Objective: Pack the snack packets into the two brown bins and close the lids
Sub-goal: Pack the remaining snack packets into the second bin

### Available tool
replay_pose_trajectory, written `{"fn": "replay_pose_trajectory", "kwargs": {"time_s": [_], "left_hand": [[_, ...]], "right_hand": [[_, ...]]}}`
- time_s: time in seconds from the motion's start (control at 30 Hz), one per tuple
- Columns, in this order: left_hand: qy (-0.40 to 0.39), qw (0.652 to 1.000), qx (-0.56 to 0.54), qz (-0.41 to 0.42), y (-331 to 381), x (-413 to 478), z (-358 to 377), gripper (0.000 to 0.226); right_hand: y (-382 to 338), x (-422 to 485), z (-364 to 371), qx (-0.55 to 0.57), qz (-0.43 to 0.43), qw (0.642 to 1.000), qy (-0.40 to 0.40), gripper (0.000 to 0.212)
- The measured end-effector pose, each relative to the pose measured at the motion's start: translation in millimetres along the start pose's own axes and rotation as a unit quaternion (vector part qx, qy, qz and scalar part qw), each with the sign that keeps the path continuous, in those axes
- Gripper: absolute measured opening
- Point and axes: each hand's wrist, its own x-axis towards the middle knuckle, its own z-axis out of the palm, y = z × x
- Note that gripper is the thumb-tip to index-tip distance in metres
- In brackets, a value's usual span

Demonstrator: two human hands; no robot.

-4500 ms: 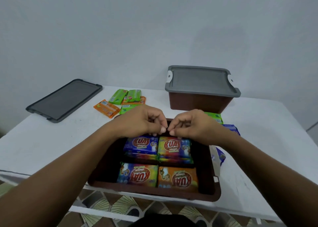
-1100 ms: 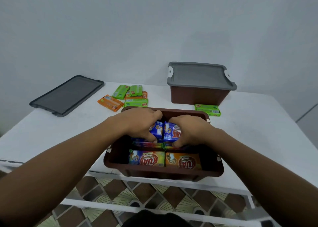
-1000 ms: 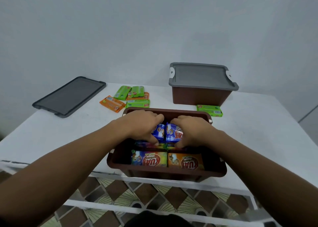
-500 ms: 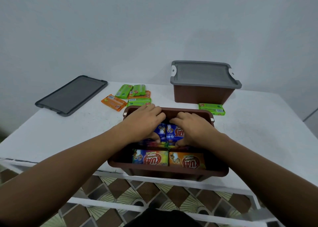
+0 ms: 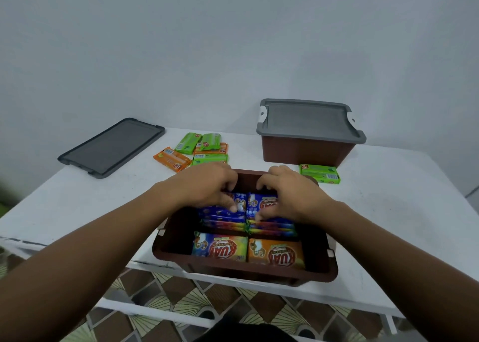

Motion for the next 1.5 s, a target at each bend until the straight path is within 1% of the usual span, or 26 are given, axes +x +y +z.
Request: {"fn": "replay_pose_trajectory", "kwargs": {"time_s": [0.07, 0.13, 0.2, 0.23, 0.3, 0.37, 0.47, 0.5, 0.57, 0.6, 0.67, 0.73, 0.8, 0.83, 0.93, 1.0, 1.03, 1.17, 1.37, 1.5], "left_hand": [[0.031, 0.996, -0.081, -0.017, -2.2, 5.4, -11.8, 0.035], [0.069, 0.988, -0.134, -0.036, -5.9, 12.4, -21.7, 0.029], [0.108, 0.980, -0.157, -0.058, -14.1, 17.1, -28.1, 0.027], [0.123, 0.976, -0.165, -0.073, -17.6, 20.1, -30.1, 0.026], [0.148, 0.965, -0.193, -0.100, -25.0, 27.1, -32.7, 0.025], [0.158, 0.958, -0.208, -0.122, -32.5, 33.6, -33.8, 0.028], [0.146, 0.947, -0.245, -0.148, -37.3, 43.2, -32.7, 0.032], [0.143, 0.943, -0.259, -0.154, -35.8, 46.2, -32.0, 0.032], [0.138, 0.939, -0.274, -0.158, -30.5, 53.5, -29.6, 0.032], [0.136, 0.938, -0.278, -0.159, -27.3, 57.8, -28.2, 0.031], [0.126, 0.941, -0.271, -0.161, -20.3, 66.3, -26.3, 0.028], [0.117, 0.949, -0.246, -0.162, -12.0, 73.6, -27.3, 0.026], [0.103, 0.955, -0.228, -0.158, -1.2, 80.5, -29.2, 0.025], [0.093, 0.959, -0.219, -0.156, 4.4, 84.2, -29.7, 0.024], [0.061, 0.969, -0.184, -0.150, 17.4, 98.9, -28.1, 0.021], [0.043, 0.972, -0.181, -0.143, 22.5, 110.1, -26.3, 0.021], [0.037, 0.973, -0.183, -0.140, 25.2, 115.2, -25.9, 0.020], [0.026, 0.978, -0.164, -0.125, 37.9, 132.8, -23.7, 0.019], [0.012, 0.986, -0.121, -0.117, 45.5, 153.3, -14.4, 0.018], [-0.033, 0.990, -0.074, -0.118, 52.8, 165.0, -10.4, 0.042]], "right_hand": [[13.1, 0.5, -12.2, 0.044, -0.005, 0.998, 0.052, 0.053], [34.5, 5.3, -22.3, 0.073, 0.001, 0.990, 0.119, 0.042], [58.0, 12.1, -25.4, 0.116, 0.038, 0.979, 0.164, 0.035], [70.6, 15.1, -23.8, 0.128, 0.059, 0.976, 0.168, 0.034], [95.7, 20.6, -13.7, 0.133, 0.091, 0.979, 0.127, 0.036], [108.7, 24.1, -3.8, 0.195, 0.104, 0.974, 0.055, 0.035], [115.1, 29.9, -1.6, 0.288, 0.080, 0.954, 0.001, 0.034], [117.3, 31.5, -1.3, 0.324, 0.078, 0.943, -0.025, 0.033], [124.7, 32.2, 5.5, 0.387, 0.087, 0.911, -0.109, 0.028], [130.5, 32.7, 13.6, 0.381, 0.088, 0.910, -0.141, 0.023], [143.5, 35.8, 32.0, 0.285, 0.067, 0.944, -0.153, 0.020], [151.6, 41.6, 42.2, 0.209, 0.040, 0.967, -0.138, 0.017], [154.8, 45.8, 39.2, 0.177, 0.027, 0.978, -0.107, 0.023], [157.1, 46.8, 35.8, 0.151, 0.031, 0.984, -0.092, 0.030], [170.2, 46.0, 28.1, 0.017, 0.056, 0.996, -0.067, 0.068], [180.6, 43.3, 27.1, -0.052, 0.075, 0.994, -0.055, 0.081], [186.2, 42.3, 28.0, -0.076, 0.084, 0.992, -0.048, 0.081], [203.7, 38.4, 36.0, -0.094, 0.108, 0.988, -0.050, 0.070], [218.1, 36.2, 40.7, -0.096, 0.078, 0.992, -0.039, 0.062], [221.8, 38.2, 37.0, -0.113, 0.054, 0.991, -0.038, 0.057]]}}
